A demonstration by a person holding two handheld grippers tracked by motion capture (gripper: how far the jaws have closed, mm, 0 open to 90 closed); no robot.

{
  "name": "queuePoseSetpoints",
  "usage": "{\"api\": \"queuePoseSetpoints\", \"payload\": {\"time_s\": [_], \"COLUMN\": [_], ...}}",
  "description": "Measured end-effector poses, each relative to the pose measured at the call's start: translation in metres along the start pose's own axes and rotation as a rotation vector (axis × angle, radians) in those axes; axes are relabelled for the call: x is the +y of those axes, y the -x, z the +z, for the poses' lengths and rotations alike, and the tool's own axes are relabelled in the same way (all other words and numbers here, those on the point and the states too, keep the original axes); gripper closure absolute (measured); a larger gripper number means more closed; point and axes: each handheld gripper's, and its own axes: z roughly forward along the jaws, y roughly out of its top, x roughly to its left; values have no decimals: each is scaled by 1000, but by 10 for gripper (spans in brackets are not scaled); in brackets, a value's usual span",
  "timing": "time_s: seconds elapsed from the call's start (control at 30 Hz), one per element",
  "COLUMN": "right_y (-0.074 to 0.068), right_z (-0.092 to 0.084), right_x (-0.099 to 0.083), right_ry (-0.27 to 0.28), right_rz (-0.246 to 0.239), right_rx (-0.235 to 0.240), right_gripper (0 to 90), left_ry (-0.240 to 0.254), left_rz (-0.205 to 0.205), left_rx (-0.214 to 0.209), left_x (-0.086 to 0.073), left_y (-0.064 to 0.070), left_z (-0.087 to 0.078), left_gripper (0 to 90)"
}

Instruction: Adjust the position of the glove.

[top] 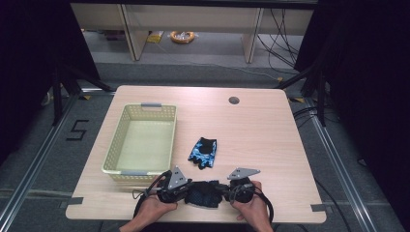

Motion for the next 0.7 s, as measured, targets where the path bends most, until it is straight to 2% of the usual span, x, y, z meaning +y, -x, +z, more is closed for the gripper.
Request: {"api": "queuePoseSetpoints", "payload": {"time_s": [0.03, 0.13, 0.23, 0.3, 0.33, 0.37, 0.4, 0.43, 0.5, 0.53, 0.57, 0.6, 0.63, 0.67, 0.7], "right_y": [0, -1, -1, -2, -4, -2, 0, 0, 2, 4, 6, 8, 9, 9, 9], "right_z": [1, 1, 2, -2, -5, -3, -6, -8, -9, -9, -10, -9, -9, -9, -8], "right_x": [0, 0, 1, 3, 5, 6, 8, 9, 11, 12, 16, 19, 24, 24, 28], "right_ry": [-4, -18, 1, 7, 4, 51, 48, 56, 64, 80, 86, 99, 109, 109, 115], "right_rz": [0, 2, -21, -18, 7, -21, -23, -10, -21, -24, -1, -7, -2, -2, -2], "right_rx": [8, -22, -58, -81, -85, -99, -101, -107, -121, -123, -116, -117, -126, -126, -128], "right_gripper": [794, 727, 601, 507, 475, 453, 445, 444, 438, 436, 443, 449, 452, 452, 463], "left_ry": [0, -3, 4, 6, 7, 7, 21, 28, 22, 50, 53, 72, 61, 61, 60], "left_rz": [-1, -5, -16, -9, -7, -7, 24, 5, 10, -18, -17, -43, -58, -58, -35], "left_rx": [0, -1, -4, -15, -24, -24, -14, -22, -20, -34, -34, -41, -57, -57, -56], "left_x": [0, -1, -1, -1, 0, 0, 1, 3, 4, 5, 5, 5, 3, 3, 1], "left_y": [0, -1, 1, 2, 7, 7, 9, 10, 10, 11, 11, 13, 13, 13, 12], "left_z": [0, 0, -3, -5, -10, -10, -16, -19, -23, -25, -28, -30, -39, -39, -44], "left_gripper": [816, 770, 697, 652, 621, 601, 583, 567, 553, 537, 525, 516, 505, 493, 493]}}
